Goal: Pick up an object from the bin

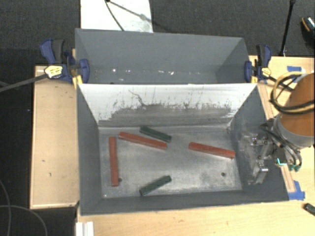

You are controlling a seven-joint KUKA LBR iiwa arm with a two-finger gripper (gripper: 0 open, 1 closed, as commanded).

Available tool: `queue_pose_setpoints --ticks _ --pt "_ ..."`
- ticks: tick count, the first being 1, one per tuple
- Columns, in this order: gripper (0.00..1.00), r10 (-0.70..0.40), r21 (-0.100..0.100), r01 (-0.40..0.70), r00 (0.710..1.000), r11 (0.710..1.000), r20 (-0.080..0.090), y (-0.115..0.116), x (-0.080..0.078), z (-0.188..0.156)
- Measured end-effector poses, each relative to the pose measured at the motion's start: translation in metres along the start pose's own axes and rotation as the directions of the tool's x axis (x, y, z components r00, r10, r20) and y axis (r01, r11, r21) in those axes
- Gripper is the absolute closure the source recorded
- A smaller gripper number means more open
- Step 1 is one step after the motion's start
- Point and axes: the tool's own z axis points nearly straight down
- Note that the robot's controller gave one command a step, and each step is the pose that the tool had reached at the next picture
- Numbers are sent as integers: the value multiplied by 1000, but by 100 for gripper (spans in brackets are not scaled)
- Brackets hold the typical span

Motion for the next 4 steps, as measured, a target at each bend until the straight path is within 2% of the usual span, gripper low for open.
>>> queue_pose_setpoints --ticks 1,2,4 --pt "0 -265 1 265 964 964 6 48 -43 124" --pt "0 -266 4 266 964 964 14 79 -109 121" --pt "0 -265 3 265 964 964 9 76 -106 121"
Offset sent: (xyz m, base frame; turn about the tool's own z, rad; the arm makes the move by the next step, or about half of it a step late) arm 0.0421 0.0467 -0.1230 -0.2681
